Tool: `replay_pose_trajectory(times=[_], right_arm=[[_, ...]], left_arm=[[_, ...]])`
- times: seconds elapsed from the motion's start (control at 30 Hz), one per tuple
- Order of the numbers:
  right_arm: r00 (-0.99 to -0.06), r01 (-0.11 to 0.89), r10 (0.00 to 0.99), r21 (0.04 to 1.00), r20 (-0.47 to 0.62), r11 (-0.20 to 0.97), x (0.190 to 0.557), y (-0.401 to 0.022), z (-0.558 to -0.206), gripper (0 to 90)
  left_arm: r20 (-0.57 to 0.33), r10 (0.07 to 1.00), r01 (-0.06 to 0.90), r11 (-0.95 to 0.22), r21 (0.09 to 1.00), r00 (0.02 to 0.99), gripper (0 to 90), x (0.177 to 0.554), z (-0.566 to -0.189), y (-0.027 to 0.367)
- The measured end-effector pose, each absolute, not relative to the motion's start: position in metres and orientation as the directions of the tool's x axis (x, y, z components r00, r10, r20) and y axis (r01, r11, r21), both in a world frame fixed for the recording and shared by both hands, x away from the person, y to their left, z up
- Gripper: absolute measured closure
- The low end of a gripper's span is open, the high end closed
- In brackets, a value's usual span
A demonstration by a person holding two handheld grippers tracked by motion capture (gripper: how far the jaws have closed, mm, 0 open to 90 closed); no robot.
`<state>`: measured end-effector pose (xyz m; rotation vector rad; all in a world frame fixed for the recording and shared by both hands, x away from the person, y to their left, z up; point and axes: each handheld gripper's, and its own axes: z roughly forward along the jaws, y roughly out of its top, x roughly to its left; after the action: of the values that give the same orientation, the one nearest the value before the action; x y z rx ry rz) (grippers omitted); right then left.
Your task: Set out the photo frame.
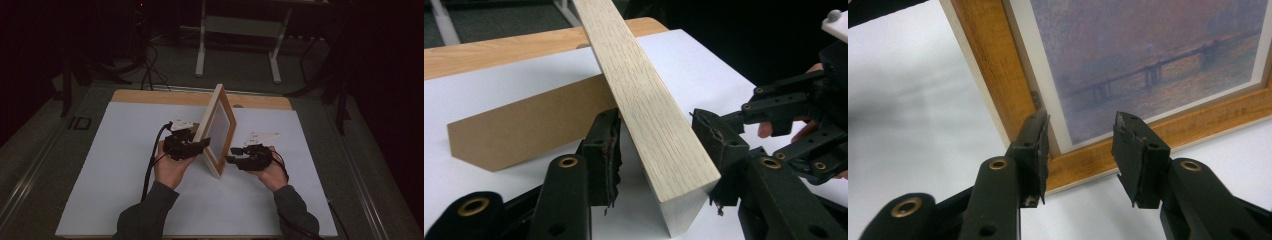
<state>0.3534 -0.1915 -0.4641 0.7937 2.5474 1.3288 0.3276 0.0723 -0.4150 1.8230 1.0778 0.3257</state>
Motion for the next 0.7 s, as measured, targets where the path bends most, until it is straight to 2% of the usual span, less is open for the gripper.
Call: replay_pose_trajectory(times=[0.7], right_arm=[[-0.844, 0.384, 0.527, 0.796, 0.097, 0.469, 0.354, -0.193, -0.464, 57.0]], left_arm=[[-0.228, 0.791, 0.542, -0.150, 0.827, 0.567, 64.8, 0.340, -0.415, 0.097]])
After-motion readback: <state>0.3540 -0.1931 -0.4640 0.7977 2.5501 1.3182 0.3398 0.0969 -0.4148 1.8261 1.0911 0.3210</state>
